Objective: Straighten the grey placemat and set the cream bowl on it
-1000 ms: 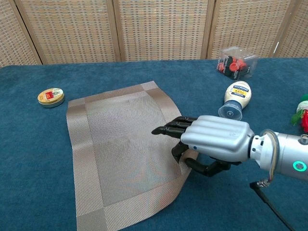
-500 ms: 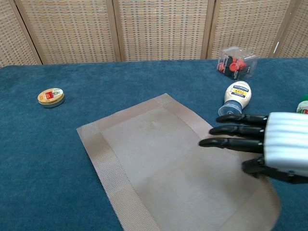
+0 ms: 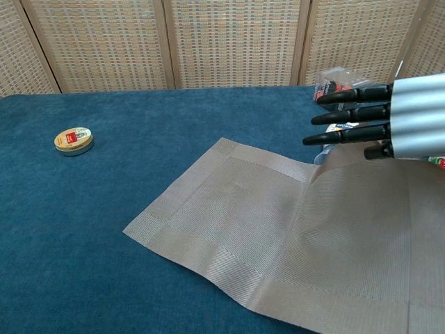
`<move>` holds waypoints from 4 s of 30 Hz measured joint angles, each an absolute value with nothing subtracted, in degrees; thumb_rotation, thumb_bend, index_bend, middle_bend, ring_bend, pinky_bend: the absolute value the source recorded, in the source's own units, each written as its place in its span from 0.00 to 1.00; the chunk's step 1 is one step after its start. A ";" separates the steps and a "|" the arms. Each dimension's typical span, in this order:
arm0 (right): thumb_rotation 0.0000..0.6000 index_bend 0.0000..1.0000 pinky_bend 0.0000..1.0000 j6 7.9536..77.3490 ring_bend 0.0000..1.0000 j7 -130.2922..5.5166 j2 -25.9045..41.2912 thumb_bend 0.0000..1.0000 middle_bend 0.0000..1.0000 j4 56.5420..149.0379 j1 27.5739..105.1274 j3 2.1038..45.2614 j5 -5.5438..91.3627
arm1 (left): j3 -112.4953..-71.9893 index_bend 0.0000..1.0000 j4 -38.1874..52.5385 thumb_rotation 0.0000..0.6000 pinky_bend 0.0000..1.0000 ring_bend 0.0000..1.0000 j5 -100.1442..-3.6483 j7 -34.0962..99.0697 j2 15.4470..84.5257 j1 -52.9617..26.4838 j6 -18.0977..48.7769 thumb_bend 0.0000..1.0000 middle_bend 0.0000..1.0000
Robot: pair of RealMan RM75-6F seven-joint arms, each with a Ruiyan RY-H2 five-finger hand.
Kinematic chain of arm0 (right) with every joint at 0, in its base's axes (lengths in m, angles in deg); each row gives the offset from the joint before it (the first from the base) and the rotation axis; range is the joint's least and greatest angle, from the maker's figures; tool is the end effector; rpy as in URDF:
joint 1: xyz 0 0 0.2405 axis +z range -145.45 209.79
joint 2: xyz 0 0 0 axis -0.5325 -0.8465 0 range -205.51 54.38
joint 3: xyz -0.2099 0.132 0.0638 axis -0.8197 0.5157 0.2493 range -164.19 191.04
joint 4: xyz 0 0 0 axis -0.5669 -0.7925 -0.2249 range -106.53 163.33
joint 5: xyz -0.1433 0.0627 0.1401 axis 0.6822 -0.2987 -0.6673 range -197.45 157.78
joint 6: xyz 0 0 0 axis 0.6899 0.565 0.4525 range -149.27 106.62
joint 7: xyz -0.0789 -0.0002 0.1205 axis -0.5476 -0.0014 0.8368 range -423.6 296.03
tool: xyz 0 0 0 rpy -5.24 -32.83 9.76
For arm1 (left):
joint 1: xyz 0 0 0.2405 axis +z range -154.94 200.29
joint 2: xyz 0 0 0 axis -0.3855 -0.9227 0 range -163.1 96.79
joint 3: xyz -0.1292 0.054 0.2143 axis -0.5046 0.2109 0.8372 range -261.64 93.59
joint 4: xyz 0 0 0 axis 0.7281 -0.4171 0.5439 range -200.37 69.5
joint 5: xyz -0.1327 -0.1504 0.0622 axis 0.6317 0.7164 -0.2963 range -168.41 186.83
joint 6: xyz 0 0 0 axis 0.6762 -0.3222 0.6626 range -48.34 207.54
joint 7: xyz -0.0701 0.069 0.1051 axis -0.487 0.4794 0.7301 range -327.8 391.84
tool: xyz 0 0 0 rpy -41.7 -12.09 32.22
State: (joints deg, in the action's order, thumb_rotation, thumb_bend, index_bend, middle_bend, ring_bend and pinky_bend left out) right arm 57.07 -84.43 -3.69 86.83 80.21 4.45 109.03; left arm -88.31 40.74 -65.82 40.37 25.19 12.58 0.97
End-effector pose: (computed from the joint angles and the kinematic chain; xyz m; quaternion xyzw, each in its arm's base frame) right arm -0.1975 -0.3236 0.0846 0.8671 0.3184 0.2712 0.2707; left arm -0.2792 0.2060 0.1641 -0.5873 -0.4311 -0.3562 0.5851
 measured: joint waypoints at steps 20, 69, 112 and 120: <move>1.00 0.70 0.00 65.23 0.00 -78.78 2.68 0.54 0.06 70.72 87.95 5.23 112.29 | -88.68 0.00 40.40 1.00 0.00 0.00 -64.01 40.80 25.30 11.75 3.03 0.00 0.00; 1.00 0.00 0.00 65.50 0.00 -56.33 -9.48 0.00 0.00 112.02 47.68 12.46 65.53 | -87.62 0.24 11.48 1.00 0.00 0.00 -93.62 30.15 43.56 -10.83 14.70 0.10 0.00; 1.00 0.00 0.00 65.57 0.00 -53.20 -6.78 0.00 0.00 108.39 44.12 16.37 68.18 | -87.72 0.27 -10.70 1.00 0.00 0.00 -83.76 35.24 68.28 -28.40 32.89 0.13 0.00; 1.00 0.00 0.00 65.80 0.00 -54.25 -6.49 0.00 0.00 108.11 43.83 16.95 68.22 | -87.97 0.29 -12.13 1.00 0.00 0.00 -82.16 35.50 69.58 -29.01 33.37 0.17 0.00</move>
State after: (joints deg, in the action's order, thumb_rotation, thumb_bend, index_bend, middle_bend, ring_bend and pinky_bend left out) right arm 65.80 -54.25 -6.49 108.11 43.83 16.95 68.22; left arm -87.97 -12.13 -82.16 35.50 69.58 -29.01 33.37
